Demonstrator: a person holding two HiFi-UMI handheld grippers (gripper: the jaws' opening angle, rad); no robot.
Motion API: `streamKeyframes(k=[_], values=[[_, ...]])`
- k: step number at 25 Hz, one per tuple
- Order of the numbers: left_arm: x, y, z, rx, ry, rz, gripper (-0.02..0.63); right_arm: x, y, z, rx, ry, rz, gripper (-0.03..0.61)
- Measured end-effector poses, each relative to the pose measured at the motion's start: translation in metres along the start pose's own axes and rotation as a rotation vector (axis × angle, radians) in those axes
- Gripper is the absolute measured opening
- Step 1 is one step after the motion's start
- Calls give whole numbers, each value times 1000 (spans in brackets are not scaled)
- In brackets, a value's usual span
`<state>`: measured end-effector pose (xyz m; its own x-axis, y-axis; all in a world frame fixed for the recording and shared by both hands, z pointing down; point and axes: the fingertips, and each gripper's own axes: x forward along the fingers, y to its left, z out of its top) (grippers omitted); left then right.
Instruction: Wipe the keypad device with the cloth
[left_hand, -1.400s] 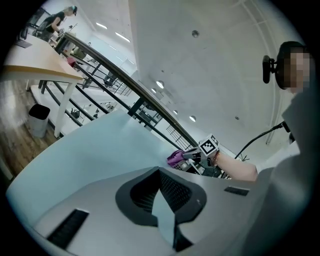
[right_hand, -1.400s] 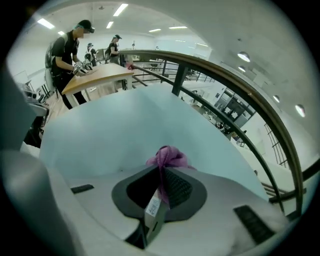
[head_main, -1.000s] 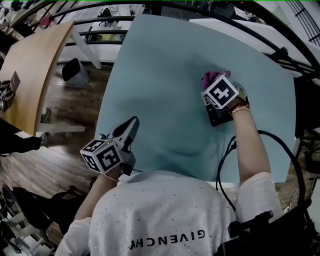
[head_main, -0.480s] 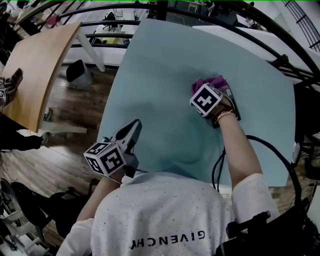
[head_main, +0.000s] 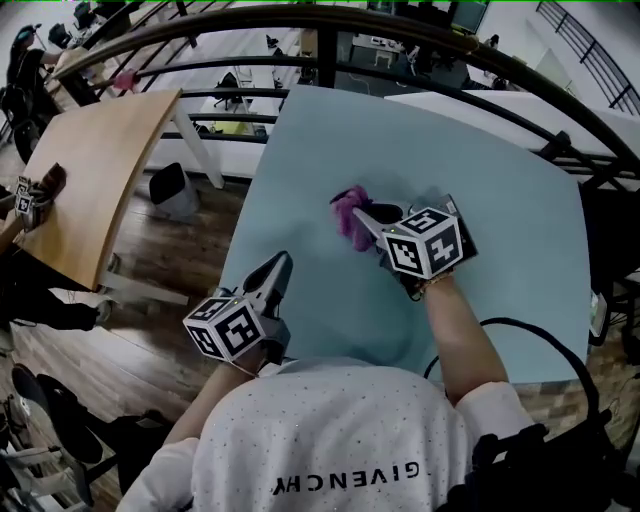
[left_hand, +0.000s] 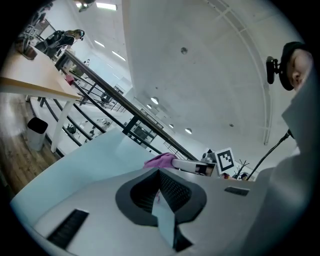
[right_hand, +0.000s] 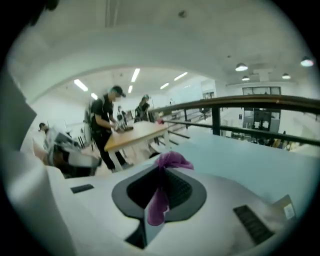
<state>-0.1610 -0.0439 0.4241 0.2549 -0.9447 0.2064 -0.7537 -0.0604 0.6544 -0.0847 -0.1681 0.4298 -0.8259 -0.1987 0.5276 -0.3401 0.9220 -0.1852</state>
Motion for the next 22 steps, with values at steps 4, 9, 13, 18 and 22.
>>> streamKeyframes(k=[4,9,13,18,22], values=[[7,-17,20,37,-9,-91,5,-60,23,64,191,-372,38,25],[1,-51,37,45,27,-197,5,-144,34,89,257,-581,-104,23],[-16,-58,54,79,83,-267,5,-189,57,74,175,-573,-327,23],[-29,-49,73,111,96,-313,5,-224,77,33,205,-562,-526,21],[-35,-54,66,120,139,-367,5,-236,91,-6,262,-511,-651,21]])
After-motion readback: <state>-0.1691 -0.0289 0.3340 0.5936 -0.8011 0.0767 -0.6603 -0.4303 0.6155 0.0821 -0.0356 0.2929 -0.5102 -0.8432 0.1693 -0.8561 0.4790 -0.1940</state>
